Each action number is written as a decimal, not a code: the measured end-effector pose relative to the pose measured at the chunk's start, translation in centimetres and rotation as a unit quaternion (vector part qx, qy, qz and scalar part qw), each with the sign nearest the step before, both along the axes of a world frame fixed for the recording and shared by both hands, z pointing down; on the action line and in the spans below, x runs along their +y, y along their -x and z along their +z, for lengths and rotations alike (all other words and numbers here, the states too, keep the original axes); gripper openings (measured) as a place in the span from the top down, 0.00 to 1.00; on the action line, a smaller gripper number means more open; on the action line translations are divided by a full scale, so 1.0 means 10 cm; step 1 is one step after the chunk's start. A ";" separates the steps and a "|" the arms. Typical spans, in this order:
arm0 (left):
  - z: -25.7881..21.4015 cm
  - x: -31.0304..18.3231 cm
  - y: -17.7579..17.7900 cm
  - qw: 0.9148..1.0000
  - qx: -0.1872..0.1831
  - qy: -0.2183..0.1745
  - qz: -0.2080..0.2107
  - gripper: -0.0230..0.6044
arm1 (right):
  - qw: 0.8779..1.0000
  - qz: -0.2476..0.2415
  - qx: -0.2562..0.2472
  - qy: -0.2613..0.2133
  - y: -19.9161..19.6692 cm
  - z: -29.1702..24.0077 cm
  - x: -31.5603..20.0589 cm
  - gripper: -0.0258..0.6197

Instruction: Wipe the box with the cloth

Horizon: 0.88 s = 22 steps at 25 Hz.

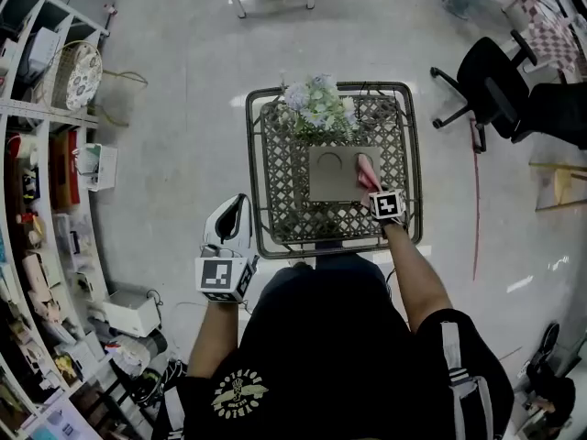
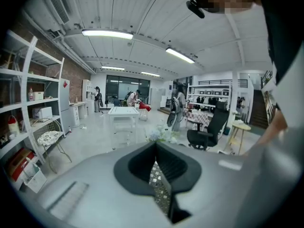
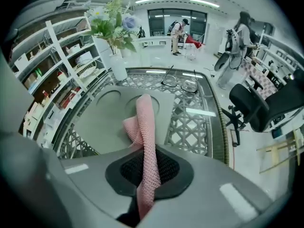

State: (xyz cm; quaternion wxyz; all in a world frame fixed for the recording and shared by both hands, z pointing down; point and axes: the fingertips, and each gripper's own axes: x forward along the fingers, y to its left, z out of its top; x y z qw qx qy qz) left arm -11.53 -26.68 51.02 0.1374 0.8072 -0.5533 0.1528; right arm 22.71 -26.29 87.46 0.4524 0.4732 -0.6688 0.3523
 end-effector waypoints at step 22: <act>-0.75 0.15 0.06 0.996 0.004 -0.082 0.025 0.96 | 0.968 0.067 -0.090 -0.225 -0.07 -1.91 0.27 0.93</act>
